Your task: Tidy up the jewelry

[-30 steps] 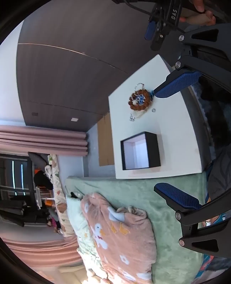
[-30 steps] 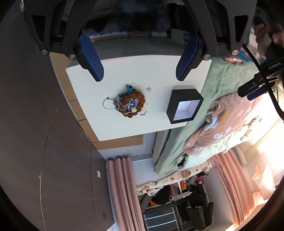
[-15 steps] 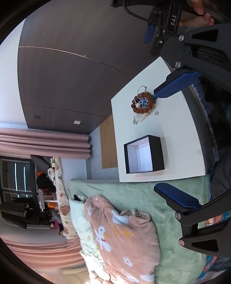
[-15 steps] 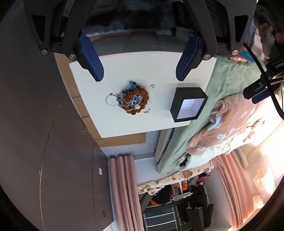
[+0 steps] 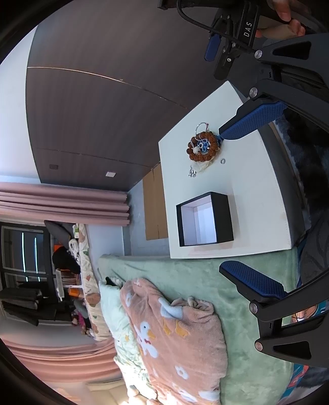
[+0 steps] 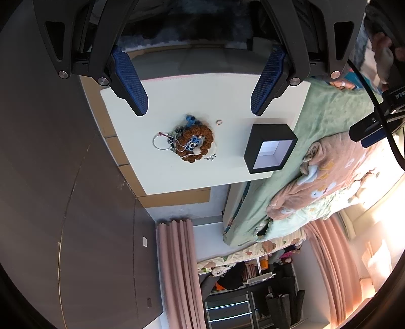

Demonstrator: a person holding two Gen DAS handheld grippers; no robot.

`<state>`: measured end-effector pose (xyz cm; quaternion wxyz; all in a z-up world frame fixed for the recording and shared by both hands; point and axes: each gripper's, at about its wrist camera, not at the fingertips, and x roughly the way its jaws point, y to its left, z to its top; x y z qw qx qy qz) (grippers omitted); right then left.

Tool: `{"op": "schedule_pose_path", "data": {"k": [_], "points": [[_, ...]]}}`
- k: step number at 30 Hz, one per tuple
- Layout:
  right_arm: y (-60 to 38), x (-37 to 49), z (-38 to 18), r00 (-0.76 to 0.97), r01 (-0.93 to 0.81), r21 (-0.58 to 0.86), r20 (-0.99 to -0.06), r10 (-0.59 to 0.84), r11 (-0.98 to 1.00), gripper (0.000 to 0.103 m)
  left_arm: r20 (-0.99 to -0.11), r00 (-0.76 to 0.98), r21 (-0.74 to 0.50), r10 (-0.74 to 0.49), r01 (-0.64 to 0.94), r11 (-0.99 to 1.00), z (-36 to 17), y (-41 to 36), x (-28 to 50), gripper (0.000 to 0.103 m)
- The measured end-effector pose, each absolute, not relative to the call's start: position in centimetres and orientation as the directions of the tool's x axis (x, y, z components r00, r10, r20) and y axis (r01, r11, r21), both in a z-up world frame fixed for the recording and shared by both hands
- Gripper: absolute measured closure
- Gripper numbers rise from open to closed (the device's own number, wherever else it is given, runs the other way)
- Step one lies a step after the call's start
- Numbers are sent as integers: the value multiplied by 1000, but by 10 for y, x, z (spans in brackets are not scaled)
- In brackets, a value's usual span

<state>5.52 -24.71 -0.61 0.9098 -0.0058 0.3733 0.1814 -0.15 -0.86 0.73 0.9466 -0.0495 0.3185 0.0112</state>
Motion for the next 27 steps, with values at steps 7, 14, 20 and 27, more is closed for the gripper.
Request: {"op": "schedule_pose_path", "data": {"k": [7, 14, 20, 27], "points": [[-250, 55, -6, 657, -332, 130, -679, 327, 934, 20, -604, 797, -88, -11, -53, 995, 7, -9, -2, 6], [-249, 54, -5, 658, -331, 131, -677, 328, 934, 20, -609, 793, -92, -23, -42, 995, 5, -12, 0, 6], [-252, 53, -6, 659, -328, 145, -673, 336, 933, 20, -607, 794, -97, -28, -39, 995, 4, -16, -1, 6], [-253, 53, -6, 658, -329, 147, -673, 338, 933, 20, -607, 794, -98, -32, -35, 995, 4, -19, 0, 6]]}}
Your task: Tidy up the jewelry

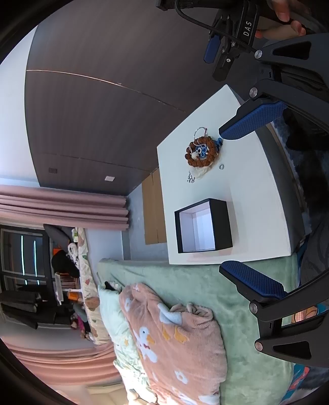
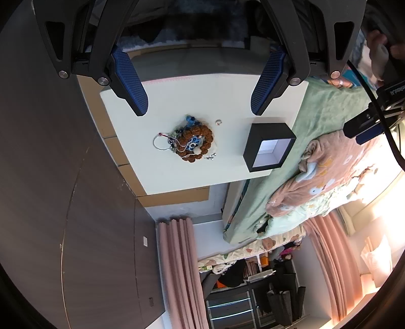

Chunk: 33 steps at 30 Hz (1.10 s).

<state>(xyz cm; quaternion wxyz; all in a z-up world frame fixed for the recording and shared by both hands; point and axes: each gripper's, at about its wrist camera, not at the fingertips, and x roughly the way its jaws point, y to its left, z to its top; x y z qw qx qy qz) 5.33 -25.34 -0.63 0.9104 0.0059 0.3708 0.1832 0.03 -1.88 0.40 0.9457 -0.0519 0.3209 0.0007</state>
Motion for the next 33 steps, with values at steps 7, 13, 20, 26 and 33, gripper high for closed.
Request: {"op": "schedule_pose_path", "data": {"k": [7, 13, 20, 26, 33], "points": [[-254, 52, -7, 659, -326, 153, -670, 341, 933, 20, -606, 795, -95, -32, -33, 995, 3, -20, 0, 6], [-255, 52, -8, 659, -330, 152, -669, 343, 932, 20, -606, 794, -98, -33, -33, 995, 3, -20, 0, 6], [-255, 52, -8, 661, -331, 154, -667, 345, 931, 20, -610, 791, -98, -36, -30, 995, 2, -18, -2, 6], [-258, 55, -8, 659, -329, 156, -668, 345, 931, 20, -628, 777, -96, -44, -21, 995, -3, -19, 5, 6], [-269, 71, -18, 647, -318, 178, -677, 351, 931, 20, -663, 745, -108, -73, 2, 994, -18, -27, 25, 6]]}}
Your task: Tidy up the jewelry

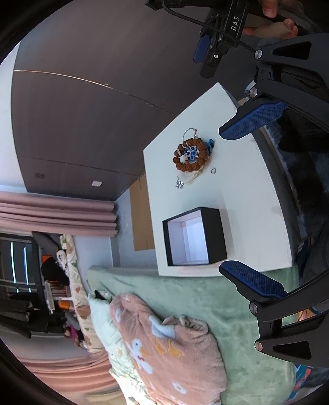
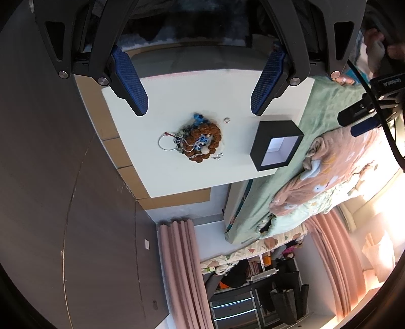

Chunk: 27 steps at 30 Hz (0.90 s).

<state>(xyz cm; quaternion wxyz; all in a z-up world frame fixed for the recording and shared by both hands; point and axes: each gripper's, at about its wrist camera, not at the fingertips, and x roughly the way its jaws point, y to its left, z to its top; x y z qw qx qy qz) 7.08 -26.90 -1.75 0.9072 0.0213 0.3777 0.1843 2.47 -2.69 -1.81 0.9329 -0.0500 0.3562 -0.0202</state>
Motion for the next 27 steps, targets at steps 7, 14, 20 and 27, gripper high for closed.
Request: {"op": "schedule_pose_path", "data": {"k": [7, 14, 20, 27], "points": [[-275, 89, -38, 620, -307, 195, -702, 351, 932, 20, -708, 697, -114, -109, 39, 993, -41, -40, 54, 17], [-288, 106, -55, 597, -284, 242, -712, 369, 928, 20, -744, 651, -131, -148, 75, 988, -63, -57, 82, 30], [-297, 118, -72, 576, -264, 300, -714, 399, 917, 20, -774, 609, -136, -173, 107, 985, -83, -72, 105, 43], [-302, 131, -85, 550, -245, 369, -709, 442, 897, 20, -808, 559, -138, -186, 127, 982, -107, -84, 132, 57]]}}
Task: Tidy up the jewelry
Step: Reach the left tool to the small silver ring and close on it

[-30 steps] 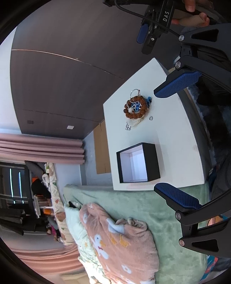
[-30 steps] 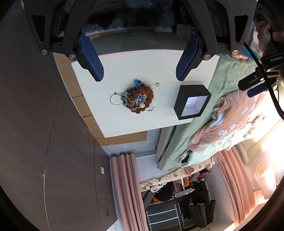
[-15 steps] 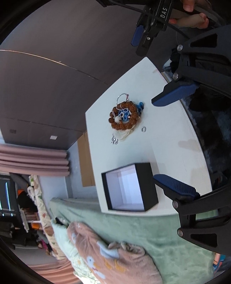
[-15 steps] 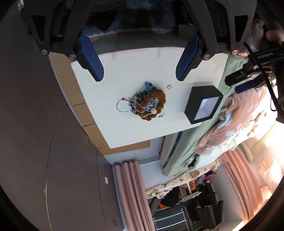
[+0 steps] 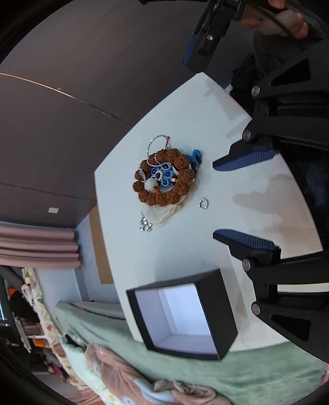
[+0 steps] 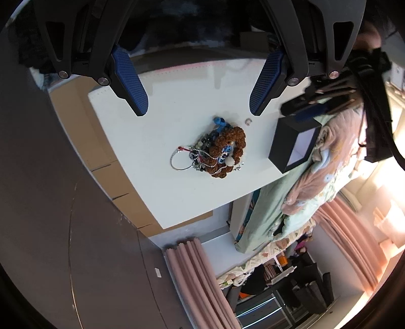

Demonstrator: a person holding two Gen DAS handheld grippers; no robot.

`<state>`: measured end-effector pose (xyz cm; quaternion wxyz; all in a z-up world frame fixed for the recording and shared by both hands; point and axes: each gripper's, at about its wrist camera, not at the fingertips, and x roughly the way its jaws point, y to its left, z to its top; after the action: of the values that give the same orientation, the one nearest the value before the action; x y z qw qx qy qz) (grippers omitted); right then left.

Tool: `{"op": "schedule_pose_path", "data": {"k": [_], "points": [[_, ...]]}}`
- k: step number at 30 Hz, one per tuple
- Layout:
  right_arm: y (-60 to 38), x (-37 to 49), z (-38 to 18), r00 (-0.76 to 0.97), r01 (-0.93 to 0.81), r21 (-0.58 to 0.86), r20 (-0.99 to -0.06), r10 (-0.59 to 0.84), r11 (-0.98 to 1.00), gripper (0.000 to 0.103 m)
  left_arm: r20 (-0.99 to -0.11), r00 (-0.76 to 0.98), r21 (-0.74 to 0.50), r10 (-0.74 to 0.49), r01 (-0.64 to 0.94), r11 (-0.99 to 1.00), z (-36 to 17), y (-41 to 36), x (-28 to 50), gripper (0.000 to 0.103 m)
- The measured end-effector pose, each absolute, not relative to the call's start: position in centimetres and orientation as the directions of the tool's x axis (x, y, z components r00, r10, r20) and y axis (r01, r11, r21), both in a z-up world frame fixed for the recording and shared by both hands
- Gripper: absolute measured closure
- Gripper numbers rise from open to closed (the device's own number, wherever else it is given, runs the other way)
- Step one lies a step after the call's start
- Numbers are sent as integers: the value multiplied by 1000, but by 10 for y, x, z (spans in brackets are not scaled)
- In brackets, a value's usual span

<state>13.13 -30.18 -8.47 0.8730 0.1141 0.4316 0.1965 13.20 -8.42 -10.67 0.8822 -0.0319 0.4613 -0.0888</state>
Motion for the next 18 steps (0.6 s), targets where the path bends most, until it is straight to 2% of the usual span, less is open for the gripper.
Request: {"op": "schedule_pose_path", "data": {"k": [14, 18], "points": [[-295, 157, -102, 511, -201, 429, -722, 468, 881, 20, -842, 515, -117, -161, 117, 986, -143, -92, 170, 67], [-291, 163, -106, 492, -202, 432, -731, 473, 879, 20, -854, 497, -105, -155, 127, 986, -153, -97, 173, 90]]}}
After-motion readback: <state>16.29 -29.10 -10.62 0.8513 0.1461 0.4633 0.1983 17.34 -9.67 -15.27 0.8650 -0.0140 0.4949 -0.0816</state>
